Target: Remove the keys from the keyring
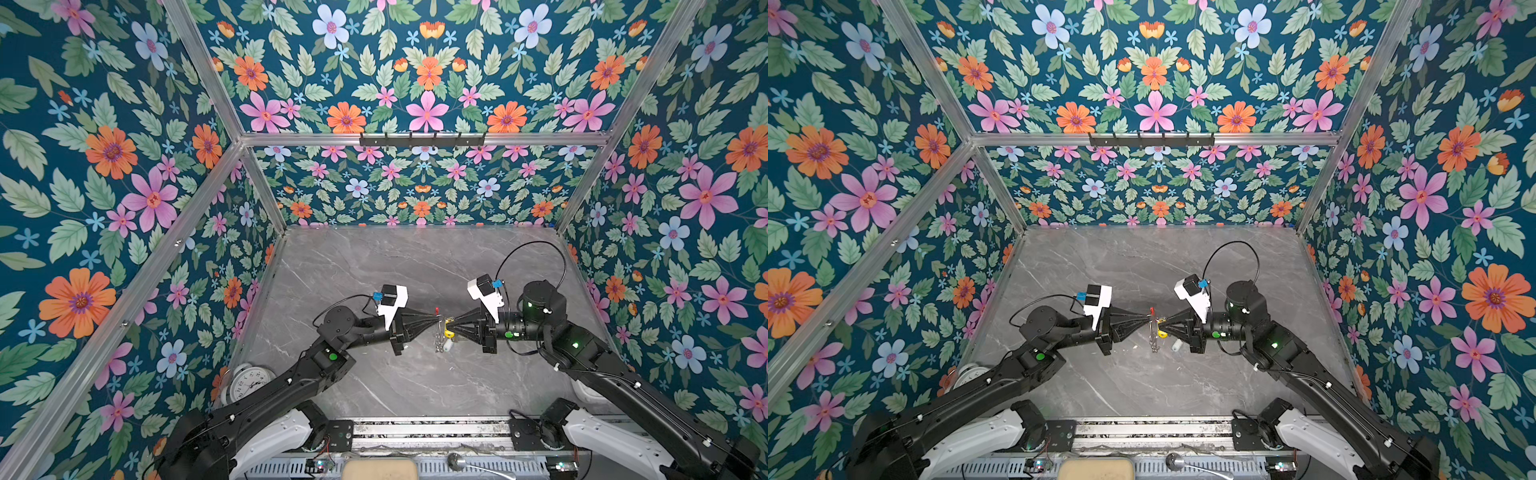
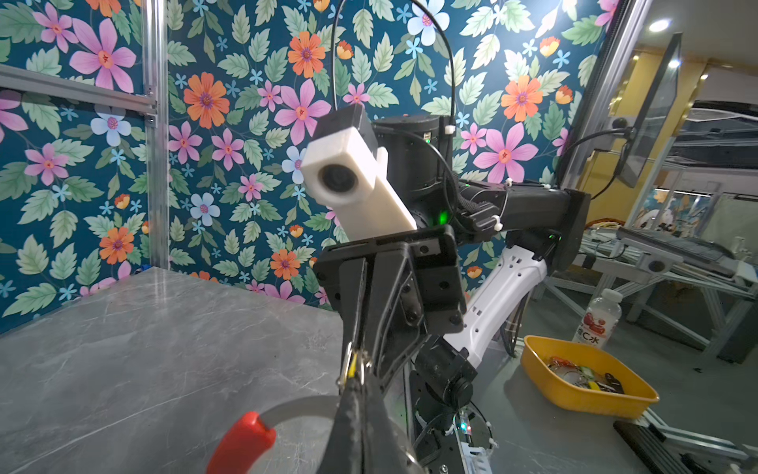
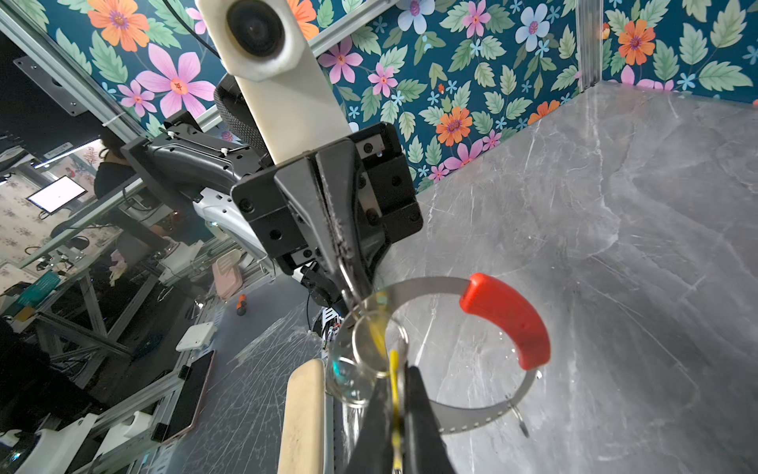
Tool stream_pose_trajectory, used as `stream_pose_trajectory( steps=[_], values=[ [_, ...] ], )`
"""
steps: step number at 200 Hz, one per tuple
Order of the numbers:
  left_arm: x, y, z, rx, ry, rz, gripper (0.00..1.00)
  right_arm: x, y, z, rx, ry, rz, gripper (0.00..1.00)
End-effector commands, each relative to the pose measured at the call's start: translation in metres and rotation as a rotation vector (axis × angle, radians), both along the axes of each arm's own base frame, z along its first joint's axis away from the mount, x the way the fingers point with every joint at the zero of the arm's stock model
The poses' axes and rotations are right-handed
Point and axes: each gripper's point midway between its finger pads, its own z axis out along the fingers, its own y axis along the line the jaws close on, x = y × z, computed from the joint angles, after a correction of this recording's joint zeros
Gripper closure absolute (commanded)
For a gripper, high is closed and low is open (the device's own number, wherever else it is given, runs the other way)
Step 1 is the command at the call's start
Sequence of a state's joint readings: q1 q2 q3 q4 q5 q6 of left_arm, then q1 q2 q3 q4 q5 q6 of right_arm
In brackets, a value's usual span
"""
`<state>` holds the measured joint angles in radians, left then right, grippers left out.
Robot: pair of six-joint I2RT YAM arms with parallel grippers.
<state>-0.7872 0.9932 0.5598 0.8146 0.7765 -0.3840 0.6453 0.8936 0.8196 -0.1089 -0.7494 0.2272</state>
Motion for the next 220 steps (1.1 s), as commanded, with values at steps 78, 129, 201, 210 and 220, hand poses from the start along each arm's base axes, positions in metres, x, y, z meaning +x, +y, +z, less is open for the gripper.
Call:
stream_pose_trajectory(
  steps=[78,129,201,210,220],
  values=[
    [-0.023,0.009,0.037,-0.147,-0.103,-0.123,1.0,0.005,-0.002,-0.015,-0.036,0.014,-0.086,1.0],
    [-0.025,0.006,0.037,-0.133,-0.087,-0.16,1.0,0.004,-0.012,-0.014,-0.06,0.0,-0.131,0.63],
    [-0.028,0.006,0.036,-0.109,-0.057,-0.177,1.0,-0.015,-0.028,0.051,0.07,-0.165,-0.133,0.41],
    [-0.029,0.006,0.037,-0.108,-0.058,-0.179,1.0,-0.02,-0.025,0.063,0.11,-0.185,-0.103,0.41],
    [-0.028,0.006,0.037,-0.107,-0.055,-0.177,1.0,-0.022,-0.023,0.074,0.151,-0.203,-0.084,0.41]
  ],
)
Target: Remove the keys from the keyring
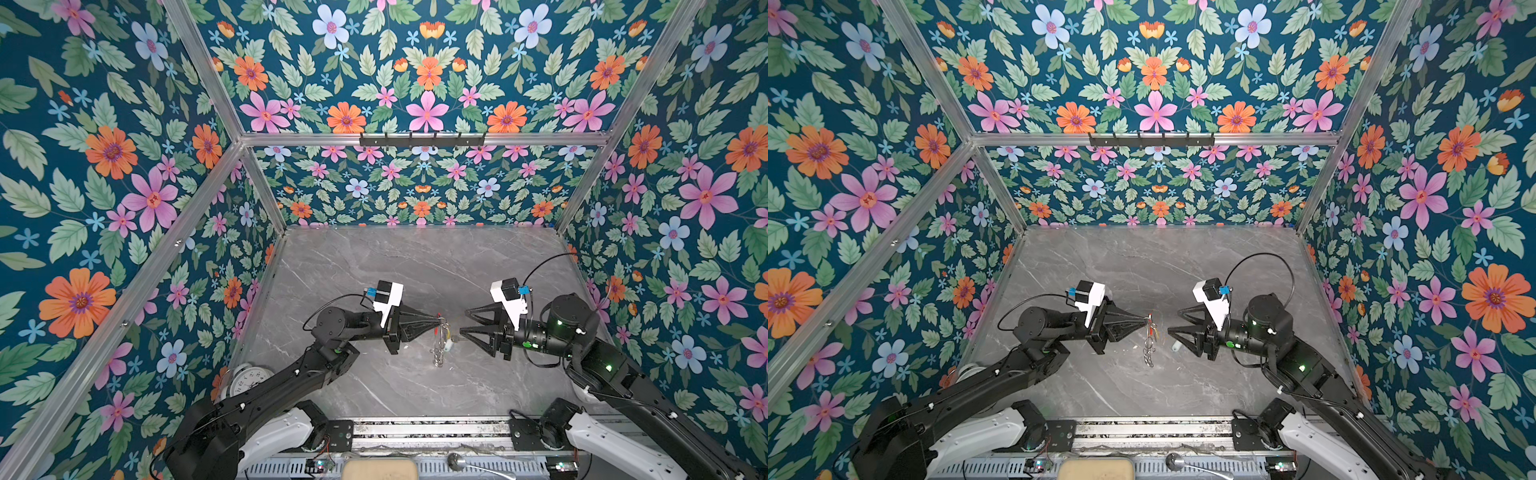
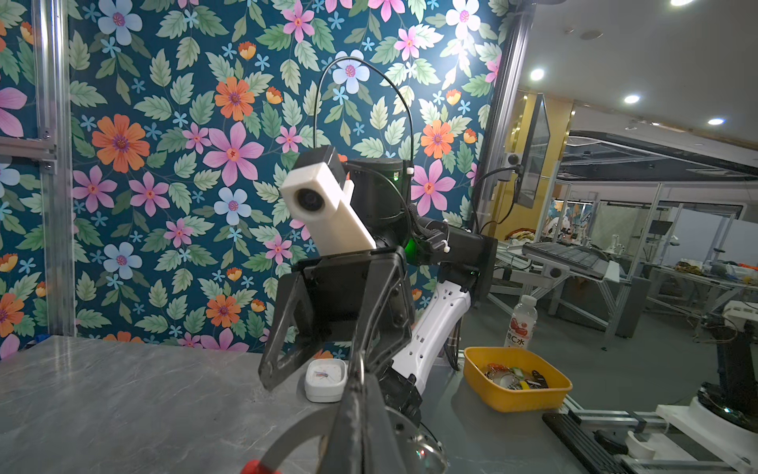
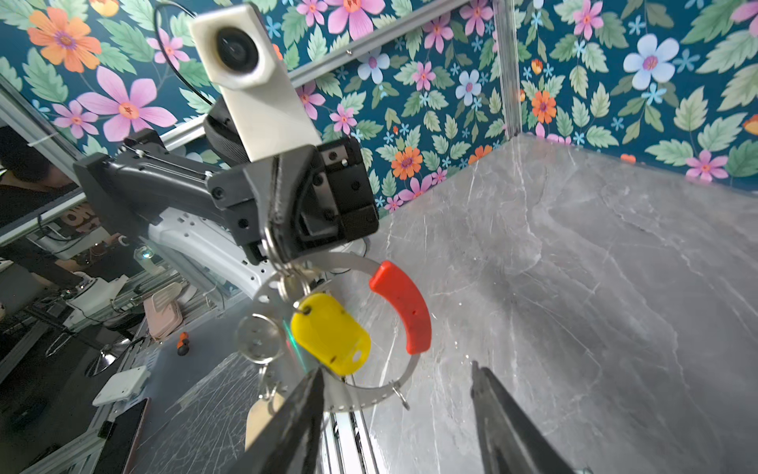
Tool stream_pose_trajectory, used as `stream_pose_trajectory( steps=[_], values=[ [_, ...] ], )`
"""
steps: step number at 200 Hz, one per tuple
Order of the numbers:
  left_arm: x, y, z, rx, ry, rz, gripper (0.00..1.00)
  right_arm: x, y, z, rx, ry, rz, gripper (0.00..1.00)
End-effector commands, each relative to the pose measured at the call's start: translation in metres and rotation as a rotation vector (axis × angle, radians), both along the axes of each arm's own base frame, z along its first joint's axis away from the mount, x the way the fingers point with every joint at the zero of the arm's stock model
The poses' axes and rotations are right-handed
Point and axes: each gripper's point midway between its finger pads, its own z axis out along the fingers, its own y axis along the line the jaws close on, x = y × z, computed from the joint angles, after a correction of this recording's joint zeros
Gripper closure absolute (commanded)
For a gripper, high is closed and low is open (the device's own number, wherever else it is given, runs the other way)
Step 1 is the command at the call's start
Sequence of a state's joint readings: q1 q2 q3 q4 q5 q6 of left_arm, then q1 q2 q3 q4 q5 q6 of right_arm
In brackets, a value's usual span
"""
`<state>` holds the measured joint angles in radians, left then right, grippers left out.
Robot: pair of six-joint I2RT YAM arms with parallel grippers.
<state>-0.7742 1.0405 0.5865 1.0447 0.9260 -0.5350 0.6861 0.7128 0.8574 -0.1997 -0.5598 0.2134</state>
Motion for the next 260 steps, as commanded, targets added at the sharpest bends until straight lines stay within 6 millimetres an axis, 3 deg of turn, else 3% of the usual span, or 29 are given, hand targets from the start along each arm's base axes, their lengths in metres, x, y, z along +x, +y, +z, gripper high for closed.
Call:
stream_pose_trajectory(
  steps=[1,45,92,133,192,260],
  values=[
    [-0.003,0.001,0.005,-0.007,-0.011,-0.01,1.0,-0.009,0.006,0.033,0.103,-0.076,0.067,0.41],
    [0.0,0.001,0.005,-0.007,-0.003,0.001,1.0,-0.015,0.018,0.063,0.219,-0.118,0.154,0.41],
    [0.001,0.0,0.003,-0.006,0.004,0.008,1.0,-0.019,0.035,0.05,0.205,-0.086,0.198,0.51],
    [0.003,0.0,0.002,-0.005,0.008,0.012,1.0,-0.014,0.039,0.038,0.219,-0.041,0.19,0.67],
    [0.003,0.0,0.002,-0.006,0.008,0.015,1.0,-0.013,0.041,0.034,0.219,-0.021,0.195,0.82],
    [0.003,0.0,0.003,-0.007,0.004,0.016,1.0,-0.011,0.044,0.028,0.215,0.004,0.2,0.88]
  ],
)
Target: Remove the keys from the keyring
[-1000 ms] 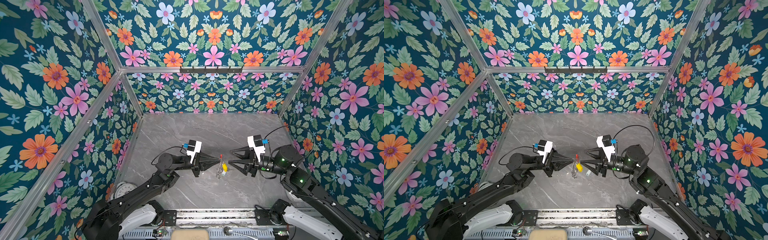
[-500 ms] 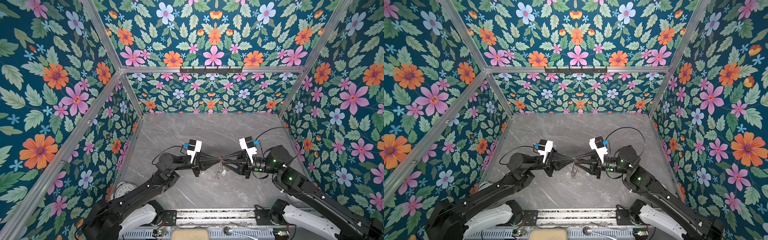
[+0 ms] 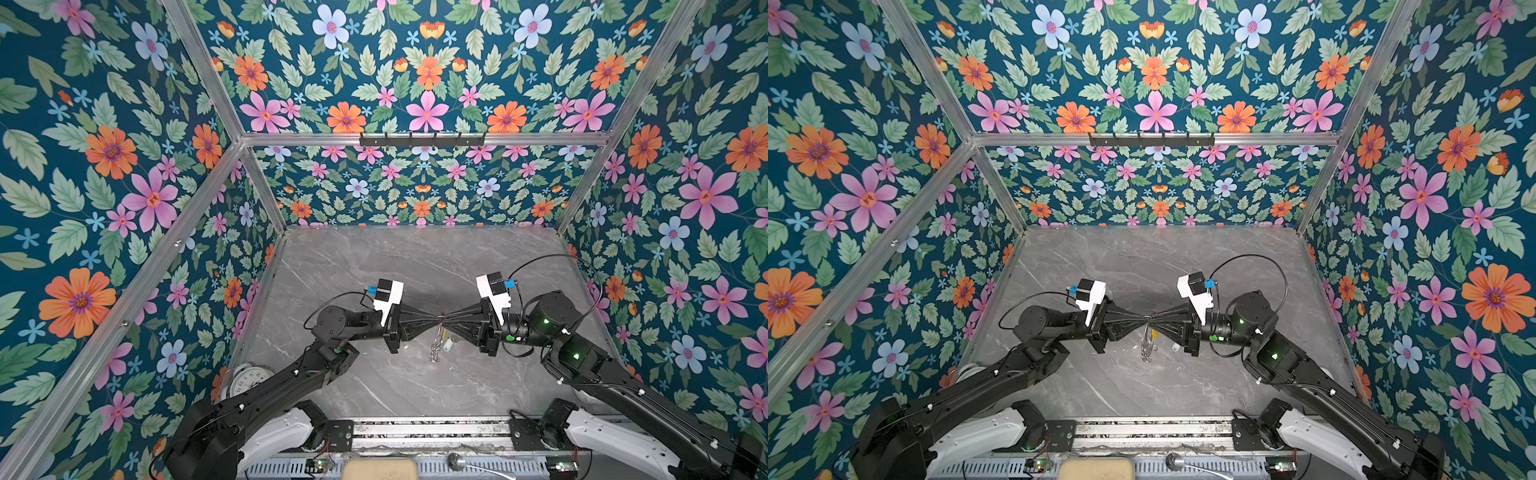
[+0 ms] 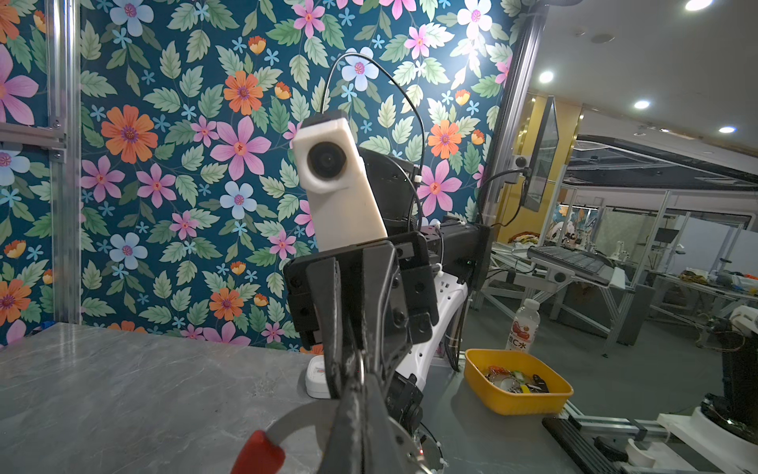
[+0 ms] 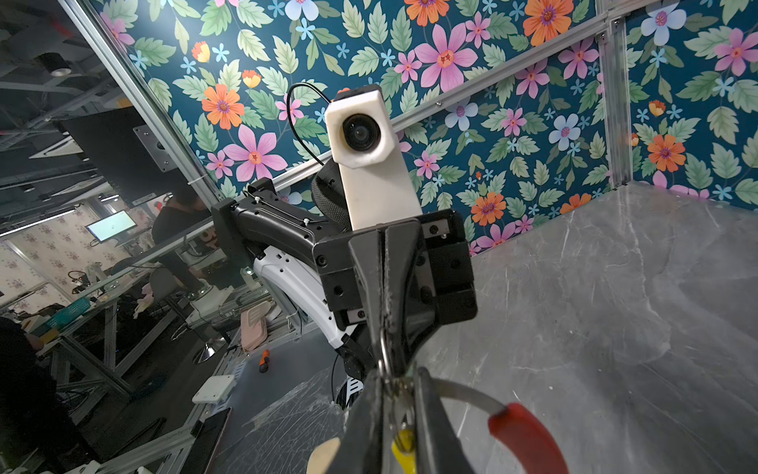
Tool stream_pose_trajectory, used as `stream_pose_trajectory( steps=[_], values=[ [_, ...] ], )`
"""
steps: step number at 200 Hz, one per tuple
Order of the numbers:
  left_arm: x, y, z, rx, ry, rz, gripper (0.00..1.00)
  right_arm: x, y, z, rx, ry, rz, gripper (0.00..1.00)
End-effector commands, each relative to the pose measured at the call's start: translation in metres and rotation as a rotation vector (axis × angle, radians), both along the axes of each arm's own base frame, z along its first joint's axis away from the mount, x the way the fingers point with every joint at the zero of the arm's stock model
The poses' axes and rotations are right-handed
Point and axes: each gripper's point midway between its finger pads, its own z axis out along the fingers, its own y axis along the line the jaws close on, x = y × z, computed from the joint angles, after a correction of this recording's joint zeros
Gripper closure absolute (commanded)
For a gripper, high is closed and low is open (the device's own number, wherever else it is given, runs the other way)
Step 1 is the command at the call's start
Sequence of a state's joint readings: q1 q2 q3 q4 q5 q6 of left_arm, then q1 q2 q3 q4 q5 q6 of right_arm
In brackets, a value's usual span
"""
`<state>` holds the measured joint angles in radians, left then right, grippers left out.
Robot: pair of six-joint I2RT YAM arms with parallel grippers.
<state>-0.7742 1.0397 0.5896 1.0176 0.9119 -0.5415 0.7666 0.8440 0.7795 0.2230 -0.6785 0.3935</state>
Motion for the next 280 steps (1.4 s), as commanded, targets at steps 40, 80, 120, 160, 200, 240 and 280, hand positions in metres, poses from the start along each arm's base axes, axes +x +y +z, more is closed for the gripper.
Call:
stream_pose_trajectory(
  steps=[40,80,120,160,200,240,280],
  values=[
    [-0.001,0.002,0.006,-0.019,-0.017,0.004,1.0,-0.001,0.002,0.005,0.021,-0.002,0.016,1.0],
    [0.0,0.003,0.001,0.016,0.021,0.018,0.74,0.0,-0.003,-0.003,-0.038,0.02,-0.014,1.0],
    [0.005,0.001,-0.011,0.133,0.059,0.055,0.67,-0.003,-0.011,-0.017,-0.181,0.05,-0.037,1.0],
    [0.003,-0.008,-0.02,0.274,0.09,0.006,0.65,-0.004,-0.018,-0.03,-0.343,0.085,-0.046,1.0],
    [-0.003,-0.014,-0.026,0.365,0.11,-0.08,0.69,-0.002,-0.023,-0.035,-0.427,0.096,-0.061,1.0],
    [-0.005,-0.018,-0.025,0.39,0.118,-0.134,0.76,0.001,-0.022,-0.031,-0.429,0.088,-0.068,1.0],
    [-0.004,-0.022,-0.025,0.401,0.128,-0.156,0.78,0.003,-0.022,-0.028,-0.426,0.075,-0.082,1.0]
  ],
)
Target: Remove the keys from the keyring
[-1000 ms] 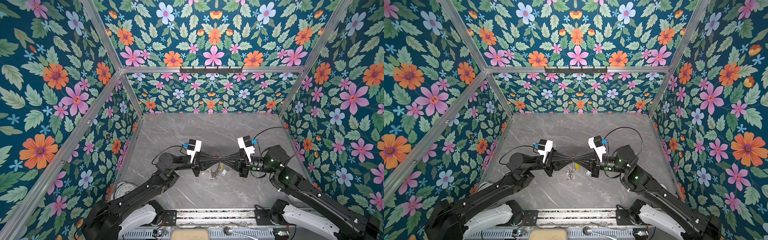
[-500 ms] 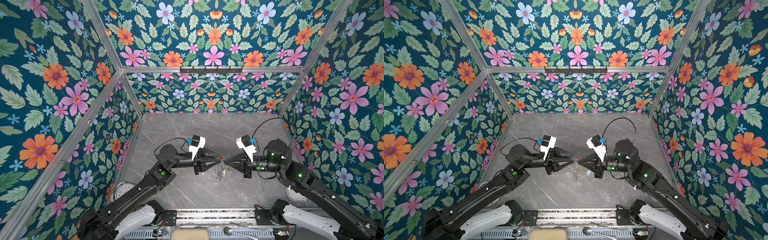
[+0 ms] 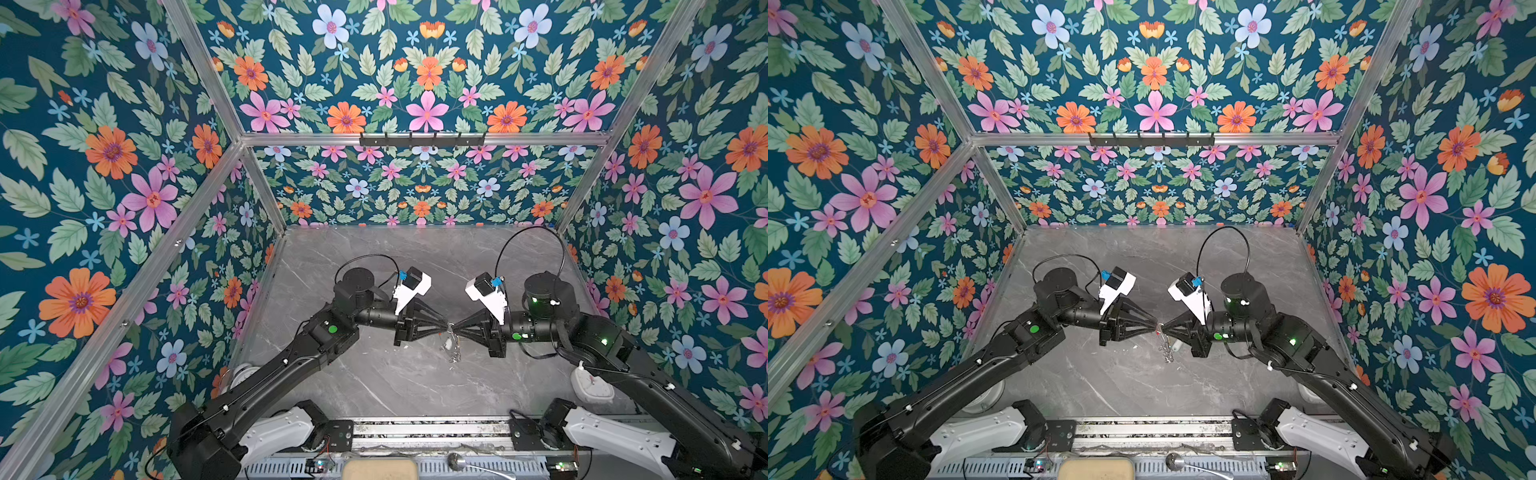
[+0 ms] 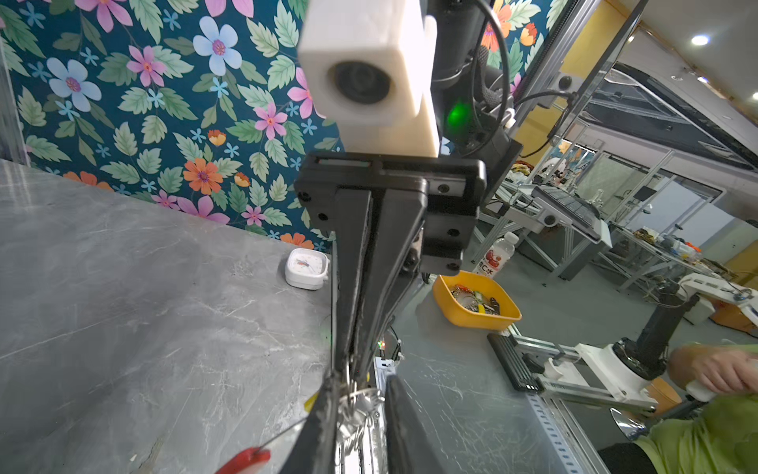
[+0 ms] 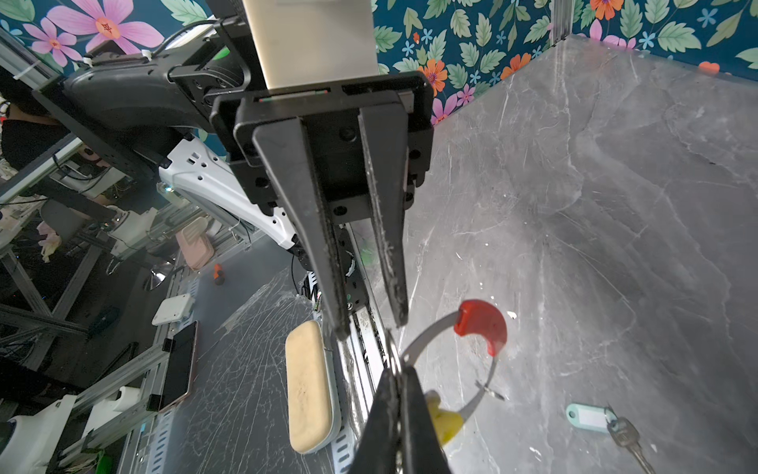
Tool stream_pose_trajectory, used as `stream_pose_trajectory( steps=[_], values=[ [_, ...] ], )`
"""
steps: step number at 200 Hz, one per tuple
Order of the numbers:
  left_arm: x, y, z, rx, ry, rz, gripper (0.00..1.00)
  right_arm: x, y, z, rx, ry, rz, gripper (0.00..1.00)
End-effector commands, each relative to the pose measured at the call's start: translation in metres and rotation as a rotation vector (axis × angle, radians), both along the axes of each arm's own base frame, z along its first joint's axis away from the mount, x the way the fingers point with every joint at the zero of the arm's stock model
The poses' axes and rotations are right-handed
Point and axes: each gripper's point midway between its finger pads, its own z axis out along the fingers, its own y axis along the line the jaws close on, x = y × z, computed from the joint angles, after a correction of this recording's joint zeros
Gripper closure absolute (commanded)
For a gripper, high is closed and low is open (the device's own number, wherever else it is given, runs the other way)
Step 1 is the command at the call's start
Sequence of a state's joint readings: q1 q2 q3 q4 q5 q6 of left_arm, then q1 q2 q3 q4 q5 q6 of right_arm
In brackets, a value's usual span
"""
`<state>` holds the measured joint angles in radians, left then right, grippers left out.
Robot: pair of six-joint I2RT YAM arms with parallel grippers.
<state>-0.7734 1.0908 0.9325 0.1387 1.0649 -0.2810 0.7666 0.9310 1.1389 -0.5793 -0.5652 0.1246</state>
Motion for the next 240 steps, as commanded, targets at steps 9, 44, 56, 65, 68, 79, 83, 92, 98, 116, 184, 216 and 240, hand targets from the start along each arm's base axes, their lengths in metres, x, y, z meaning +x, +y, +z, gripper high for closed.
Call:
stream_pose_trajectory(
  steps=[9,44,56,65,68,79,83,92,98,116,184,216,240],
  values=[
    [-0.004,-0.001,-0.001,0.007,-0.003,-0.037,0.79,0.004,0.0,0.004,0.002,-0.032,-0.012,1.0],
    [-0.003,-0.004,-0.001,0.011,0.003,-0.047,0.82,0.008,0.002,0.006,0.005,-0.034,-0.024,1.0],
    [-0.002,-0.004,-0.001,0.012,0.004,-0.047,0.83,0.009,0.003,0.006,0.01,-0.031,-0.027,1.0],
    [-0.002,-0.005,-0.001,0.011,0.002,-0.049,0.84,0.009,0.002,0.008,0.013,-0.033,-0.029,1.0],
    [-0.002,-0.005,-0.001,0.012,0.002,-0.047,0.85,0.01,0.003,0.007,0.012,-0.035,-0.031,1.0],
    [-0.001,-0.005,0.0,0.01,-0.002,-0.044,0.89,0.011,0.003,0.007,0.013,-0.033,-0.035,1.0],
    [-0.001,-0.005,0.0,0.009,-0.004,-0.043,0.9,0.011,0.003,0.007,0.014,-0.033,-0.035,1.0],
    [0.0,-0.005,0.001,0.007,-0.01,-0.039,0.93,0.011,0.003,0.008,0.017,-0.033,-0.036,1.0],
    [0.0,-0.005,0.001,0.006,-0.016,-0.034,0.94,0.011,0.003,0.008,0.019,-0.032,-0.037,1.0],
    [0.001,-0.005,0.001,0.0,-0.033,-0.023,0.99,0.012,0.004,0.01,0.03,-0.032,-0.039,1.0],
    [0.002,0.007,0.02,-0.127,-0.173,0.09,1.0,0.011,-0.004,0.038,0.203,-0.174,-0.087,0.59],
    [-0.002,0.011,0.026,-0.162,-0.182,0.095,1.0,0.004,-0.011,0.054,0.339,-0.259,-0.09,0.53],
    [-0.004,0.013,0.03,-0.194,-0.182,0.096,1.0,-0.001,-0.009,0.054,0.38,-0.262,-0.057,0.51]
  ],
)
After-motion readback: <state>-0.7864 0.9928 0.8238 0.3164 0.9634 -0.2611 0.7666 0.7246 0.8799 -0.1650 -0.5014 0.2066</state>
